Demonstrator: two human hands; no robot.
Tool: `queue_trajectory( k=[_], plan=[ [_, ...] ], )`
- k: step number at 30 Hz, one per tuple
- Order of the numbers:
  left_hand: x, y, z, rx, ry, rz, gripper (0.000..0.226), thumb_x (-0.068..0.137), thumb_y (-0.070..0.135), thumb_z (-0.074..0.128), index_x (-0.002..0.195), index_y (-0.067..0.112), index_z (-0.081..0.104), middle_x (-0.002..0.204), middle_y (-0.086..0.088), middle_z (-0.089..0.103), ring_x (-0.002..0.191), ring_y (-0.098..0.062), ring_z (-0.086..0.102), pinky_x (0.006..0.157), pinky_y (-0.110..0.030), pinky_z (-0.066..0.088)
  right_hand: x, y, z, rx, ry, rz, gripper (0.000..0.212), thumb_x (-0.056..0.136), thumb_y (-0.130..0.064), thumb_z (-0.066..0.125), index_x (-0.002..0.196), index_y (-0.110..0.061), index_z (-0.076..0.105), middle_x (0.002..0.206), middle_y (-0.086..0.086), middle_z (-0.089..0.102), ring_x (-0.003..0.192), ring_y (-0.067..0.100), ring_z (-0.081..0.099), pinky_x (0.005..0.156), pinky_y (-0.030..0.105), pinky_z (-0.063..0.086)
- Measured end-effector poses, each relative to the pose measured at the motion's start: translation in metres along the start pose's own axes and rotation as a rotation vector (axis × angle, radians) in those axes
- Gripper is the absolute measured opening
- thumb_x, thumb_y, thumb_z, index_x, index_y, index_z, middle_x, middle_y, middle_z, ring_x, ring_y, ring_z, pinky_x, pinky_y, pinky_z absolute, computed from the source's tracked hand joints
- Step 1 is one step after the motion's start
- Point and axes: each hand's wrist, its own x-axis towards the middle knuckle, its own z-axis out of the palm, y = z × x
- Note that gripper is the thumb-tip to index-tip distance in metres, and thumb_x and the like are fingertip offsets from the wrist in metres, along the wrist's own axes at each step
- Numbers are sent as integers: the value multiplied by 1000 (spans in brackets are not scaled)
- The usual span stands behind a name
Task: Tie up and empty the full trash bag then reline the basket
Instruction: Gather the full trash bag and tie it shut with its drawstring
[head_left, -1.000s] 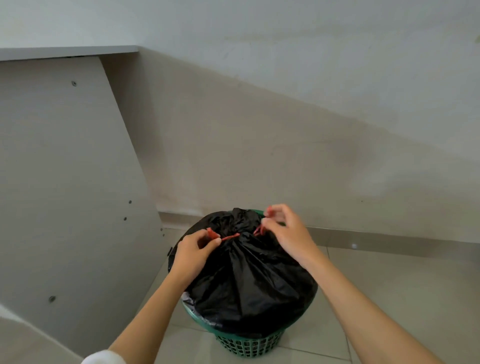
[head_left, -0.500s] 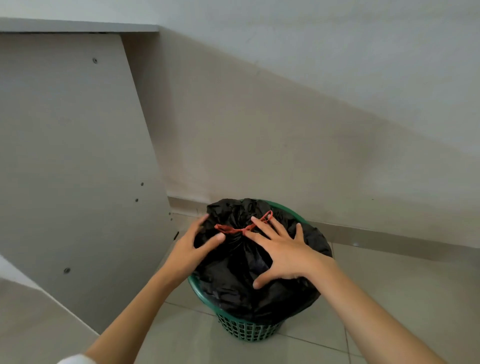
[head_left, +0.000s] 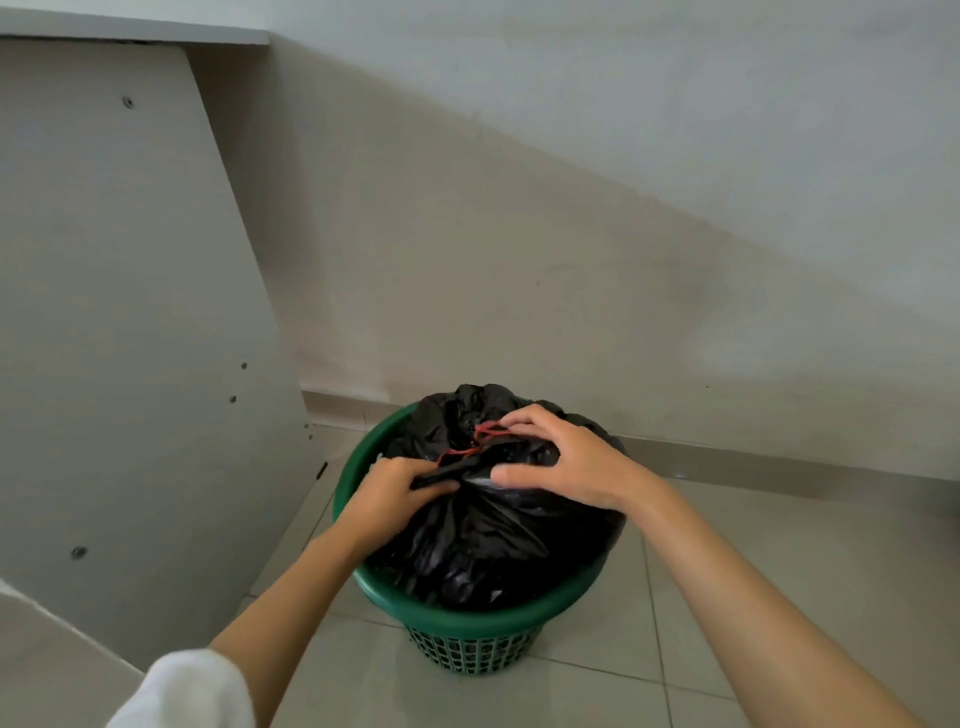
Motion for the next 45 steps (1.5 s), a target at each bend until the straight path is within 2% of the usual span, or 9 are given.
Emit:
queue_trajectory(
  k=[3,9,15,19,24,34,40,43,45],
  plan=[
    [10,-11,-5,-168,22,-106,21,84,30,67,81,11,73,71,-6,68,63,-20,60,61,-31,39,-10,8,-11,-376,-78,93,82,62,-70,67,133,-54,30,155,-17,14,146,14,-4,109,64,-10],
    [6,-10,-11,-259,16,-86,21,86,27,66,67,23,56,58,17,56,54,1,49,53,-16,32,-5,18,-13,45,119,42,29,79,-33,72,108,-29,65,106,-7,68,104,14,61,94,31,46],
    [-2,-8,-6,-400,112,-78,20,88,14,63,96,27,50,104,16,63,94,-7,64,80,-26,51,34,-15,22,227,539,44,27,80,3,61,91,-20,53,70,-3,48,62,12,45,54,20,35],
    [-14,2,-6,-404,165,26,52,95,4,46,129,43,38,124,13,57,109,0,57,90,-18,46,60,-24,49,54,508,19,21,80,2,59,96,-12,62,94,4,62,87,21,56,74,27,43],
    [-12,8,-2,-328,216,-88,37,100,32,37,135,33,49,126,20,51,116,6,45,99,-11,33,62,-28,66,133,241,10,35,95,-14,47,129,-5,53,131,5,46,123,19,43,96,17,27],
    [7,-13,-3,-356,14,-202,23,92,24,57,75,21,73,78,-5,70,75,-12,63,71,-32,47,60,0,65,-460,260,-231,38,80,-60,54,110,-38,61,157,-6,-18,137,23,-37,114,51,-16],
    [12,-22,-16,-432,-130,-255,33,92,21,57,78,-7,64,74,-18,62,68,-22,55,67,-36,45,73,-14,61,-320,-50,-143,66,63,-69,69,112,-33,41,151,-2,23,141,22,20,116,49,8],
    [9,-21,-15,-414,-161,-235,34,94,24,54,68,3,63,71,-10,61,67,-19,55,67,-33,43,79,-22,59,-281,-19,-132,83,60,-63,76,121,-29,30,114,-6,47,104,21,51,89,39,39],
    [4,-19,-13,-329,-127,-193,34,94,24,54,61,18,61,67,1,60,65,-12,55,66,-28,42,84,-23,59,-311,-45,-113,101,58,-63,76,137,-31,22,128,-1,46,117,25,48,93,41,41]
  ],
)
